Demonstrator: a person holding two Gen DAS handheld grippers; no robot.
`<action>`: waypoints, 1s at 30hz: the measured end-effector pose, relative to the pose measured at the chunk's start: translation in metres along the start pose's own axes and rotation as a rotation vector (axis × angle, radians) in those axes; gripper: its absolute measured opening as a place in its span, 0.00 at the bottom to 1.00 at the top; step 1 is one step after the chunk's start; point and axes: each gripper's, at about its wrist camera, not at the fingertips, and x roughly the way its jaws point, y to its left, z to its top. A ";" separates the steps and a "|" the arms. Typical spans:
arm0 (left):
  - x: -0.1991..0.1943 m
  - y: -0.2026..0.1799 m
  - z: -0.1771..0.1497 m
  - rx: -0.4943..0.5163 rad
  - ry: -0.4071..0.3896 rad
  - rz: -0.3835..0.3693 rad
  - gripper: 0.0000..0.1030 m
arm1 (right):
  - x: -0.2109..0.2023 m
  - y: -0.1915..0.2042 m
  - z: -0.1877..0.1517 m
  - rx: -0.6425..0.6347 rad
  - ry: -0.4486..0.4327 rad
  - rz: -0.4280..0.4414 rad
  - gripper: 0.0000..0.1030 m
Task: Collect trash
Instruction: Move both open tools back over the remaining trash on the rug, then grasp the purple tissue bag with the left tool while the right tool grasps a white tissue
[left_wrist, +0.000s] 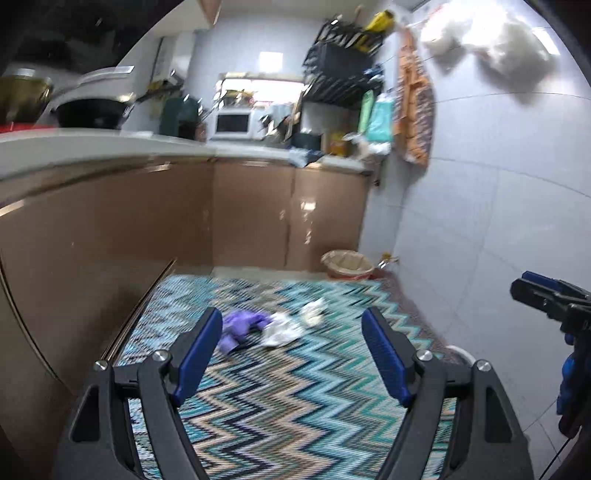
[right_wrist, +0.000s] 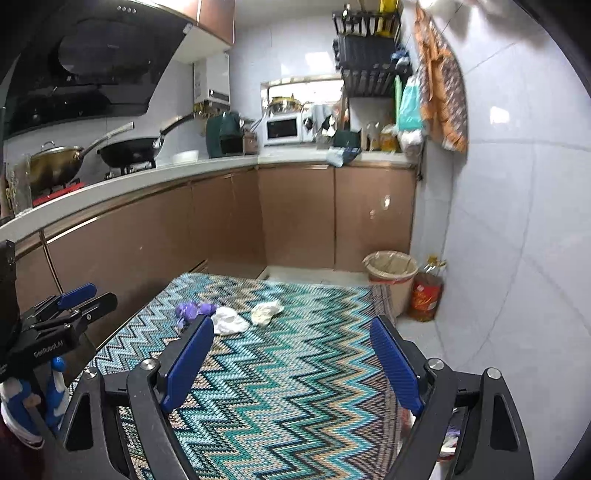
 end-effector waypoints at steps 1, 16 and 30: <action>0.008 0.010 -0.004 -0.010 0.020 0.013 0.75 | 0.011 0.000 -0.002 0.004 0.017 0.013 0.78; 0.142 0.078 -0.040 -0.095 0.253 0.046 0.58 | 0.161 0.015 -0.015 0.012 0.211 0.185 0.50; 0.239 0.085 -0.041 -0.037 0.328 0.116 0.56 | 0.283 0.053 -0.026 -0.042 0.356 0.367 0.49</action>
